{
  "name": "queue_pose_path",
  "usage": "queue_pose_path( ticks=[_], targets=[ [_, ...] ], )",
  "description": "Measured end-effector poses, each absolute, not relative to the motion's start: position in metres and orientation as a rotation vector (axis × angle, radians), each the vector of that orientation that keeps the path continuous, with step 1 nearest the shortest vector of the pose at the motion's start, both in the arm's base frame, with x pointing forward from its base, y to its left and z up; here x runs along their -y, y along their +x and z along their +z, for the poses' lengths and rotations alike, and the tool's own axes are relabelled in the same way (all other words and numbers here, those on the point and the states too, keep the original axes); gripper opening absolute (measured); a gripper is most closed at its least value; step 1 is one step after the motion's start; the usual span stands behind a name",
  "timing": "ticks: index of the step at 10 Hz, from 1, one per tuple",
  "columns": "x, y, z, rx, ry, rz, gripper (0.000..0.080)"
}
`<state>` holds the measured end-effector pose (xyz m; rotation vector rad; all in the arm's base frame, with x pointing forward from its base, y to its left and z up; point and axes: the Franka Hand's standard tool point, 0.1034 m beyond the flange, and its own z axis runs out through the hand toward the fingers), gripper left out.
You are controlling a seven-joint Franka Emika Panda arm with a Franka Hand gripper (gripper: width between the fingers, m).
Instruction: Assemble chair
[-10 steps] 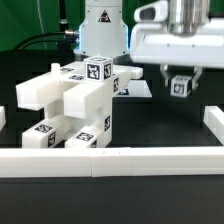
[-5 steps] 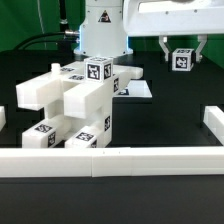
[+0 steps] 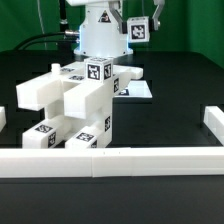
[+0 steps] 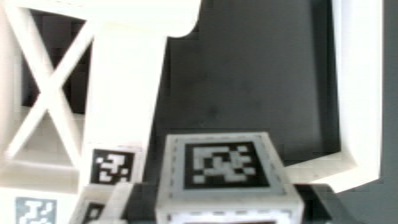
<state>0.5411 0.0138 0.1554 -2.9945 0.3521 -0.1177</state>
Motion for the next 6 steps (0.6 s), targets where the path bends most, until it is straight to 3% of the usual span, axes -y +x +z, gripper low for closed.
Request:
queue_pose_path(
  ticks=[2, 4, 6],
  targets=[
    [-0.011, 0.540, 0.154, -0.348, -2.996, -0.115, 0.0281],
    [0.038, 0.534, 0.155, 0.060, -3.065, -0.132, 0.0281],
    [0.076, 0.537, 0.153, 0.142, -3.087, -0.154, 0.0281]
  ],
)
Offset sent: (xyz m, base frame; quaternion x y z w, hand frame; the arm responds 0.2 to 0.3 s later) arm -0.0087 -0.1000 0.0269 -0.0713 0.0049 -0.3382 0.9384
